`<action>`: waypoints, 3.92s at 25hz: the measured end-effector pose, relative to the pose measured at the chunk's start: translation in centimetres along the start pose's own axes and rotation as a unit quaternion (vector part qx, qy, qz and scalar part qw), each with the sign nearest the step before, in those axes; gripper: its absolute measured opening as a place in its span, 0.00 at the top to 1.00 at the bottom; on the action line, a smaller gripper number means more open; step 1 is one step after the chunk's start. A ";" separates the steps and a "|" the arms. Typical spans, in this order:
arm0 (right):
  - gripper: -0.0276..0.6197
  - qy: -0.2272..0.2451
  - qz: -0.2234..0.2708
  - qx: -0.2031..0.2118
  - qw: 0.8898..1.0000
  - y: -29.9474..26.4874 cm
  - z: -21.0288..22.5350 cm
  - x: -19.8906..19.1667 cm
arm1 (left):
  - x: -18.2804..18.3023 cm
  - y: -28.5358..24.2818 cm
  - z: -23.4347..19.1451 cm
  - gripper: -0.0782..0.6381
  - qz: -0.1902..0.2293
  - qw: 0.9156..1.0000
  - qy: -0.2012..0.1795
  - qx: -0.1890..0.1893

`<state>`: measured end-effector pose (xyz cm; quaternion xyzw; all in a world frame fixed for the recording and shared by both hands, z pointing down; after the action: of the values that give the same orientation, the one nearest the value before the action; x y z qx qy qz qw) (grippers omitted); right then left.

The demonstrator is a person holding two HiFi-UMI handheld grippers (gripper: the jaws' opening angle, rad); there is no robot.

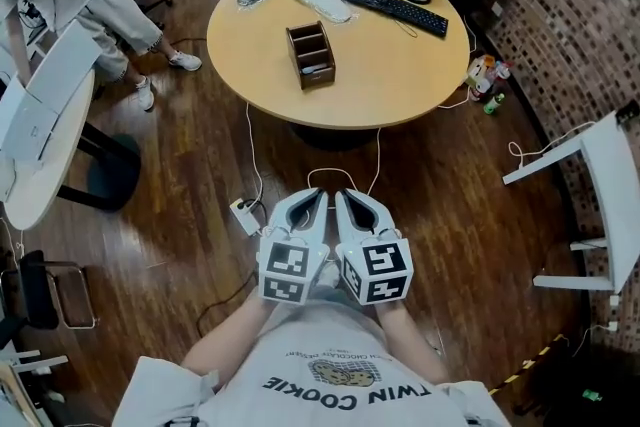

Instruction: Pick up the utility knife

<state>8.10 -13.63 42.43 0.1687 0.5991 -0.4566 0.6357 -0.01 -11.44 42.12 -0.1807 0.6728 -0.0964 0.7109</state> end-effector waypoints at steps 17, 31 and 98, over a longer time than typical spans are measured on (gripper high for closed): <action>0.96 0.012 -0.008 -0.013 1.000 -4.3 5.4 1.8 | 1.9 -7.1 -1.0 0.88 0.011 1.000 0.008 -0.014; 0.96 0.010 -0.024 -0.019 0.999 -14.6 8.3 5.6 | 4.6 -15.7 -8.6 0.88 0.007 1.000 0.006 -0.030; 0.96 -0.069 -0.011 -0.104 0.992 -21.8 12.8 6.3 | 3.3 -32.1 -16.5 0.79 -0.019 0.931 -0.356 -0.078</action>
<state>-2.05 -37.22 46.84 0.0632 0.5997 -0.4095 0.6846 -12.69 -44.25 51.02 -0.2704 0.3773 0.0138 0.8856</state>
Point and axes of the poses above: the fingertips, and each gripper's own axes: y backward along the fingers, z to its right, x out of its top, the point moved 5 cm from there along y, backward along the fingers, and after that the axes turned 7 degrees about x, right-handed, at the moved point
